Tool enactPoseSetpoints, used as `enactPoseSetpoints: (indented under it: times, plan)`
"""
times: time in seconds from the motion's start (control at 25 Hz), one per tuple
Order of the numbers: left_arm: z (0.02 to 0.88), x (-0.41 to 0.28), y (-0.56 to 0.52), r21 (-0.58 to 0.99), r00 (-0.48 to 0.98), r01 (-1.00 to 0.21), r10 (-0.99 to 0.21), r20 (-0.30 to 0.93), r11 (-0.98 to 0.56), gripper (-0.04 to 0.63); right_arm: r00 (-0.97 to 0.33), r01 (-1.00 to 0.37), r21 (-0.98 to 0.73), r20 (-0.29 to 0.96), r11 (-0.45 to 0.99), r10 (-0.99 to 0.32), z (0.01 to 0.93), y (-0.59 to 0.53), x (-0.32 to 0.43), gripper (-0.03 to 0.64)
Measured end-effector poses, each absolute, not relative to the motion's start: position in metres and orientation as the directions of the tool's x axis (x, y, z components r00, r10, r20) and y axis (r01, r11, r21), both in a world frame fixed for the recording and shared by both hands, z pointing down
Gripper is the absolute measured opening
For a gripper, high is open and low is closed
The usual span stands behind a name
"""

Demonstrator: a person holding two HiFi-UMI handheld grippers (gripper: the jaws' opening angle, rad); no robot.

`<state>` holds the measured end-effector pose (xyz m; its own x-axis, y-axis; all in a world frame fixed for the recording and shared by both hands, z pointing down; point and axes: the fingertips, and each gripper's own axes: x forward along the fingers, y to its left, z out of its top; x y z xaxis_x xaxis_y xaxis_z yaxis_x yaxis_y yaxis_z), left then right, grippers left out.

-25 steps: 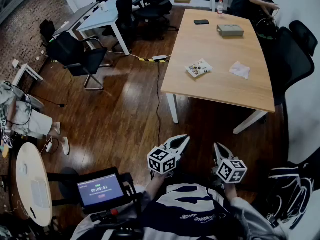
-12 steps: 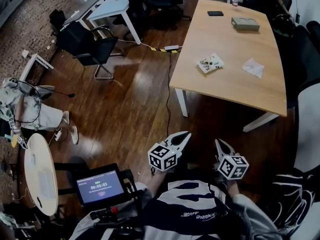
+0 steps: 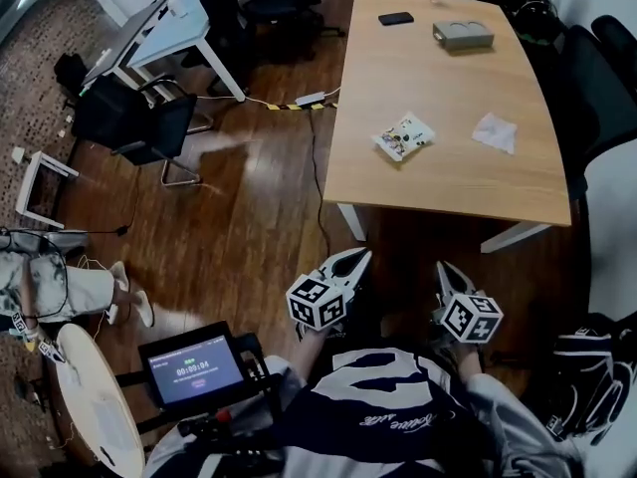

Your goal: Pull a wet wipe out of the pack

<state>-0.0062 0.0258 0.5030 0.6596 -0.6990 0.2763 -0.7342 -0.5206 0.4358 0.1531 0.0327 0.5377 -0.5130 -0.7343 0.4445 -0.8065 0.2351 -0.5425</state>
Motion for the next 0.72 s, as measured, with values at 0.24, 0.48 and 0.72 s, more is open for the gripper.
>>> enactPoseSetpoints:
  times: [0.24, 0.48, 0.72]
  plan:
    - [0.496, -0.074, -0.047, 0.437, 0.668, -0.725, -0.699, 0.256, -0.533, 0.002, -0.464, -0.815, -0.55, 0.432, 0.182, -0.773, 0.53, -0.034, 0.102, -0.011]
    - [0.504, -0.12, -0.09, 0.461, 0.68, -0.711, -0.686, 0.259, -0.531, 0.002, -0.361, -0.848, -0.523, 0.455, 0.084, -0.814, 0.524, -0.062, 0.091, -0.011]
    - [0.535, -0.113, -0.11, 0.53, 0.713, -0.675, -0.637, 0.292, -0.513, 0.002, -0.311, -0.871, -0.492, 0.527, 0.015, -0.79, 0.535, -0.058, 0.099, -0.011]
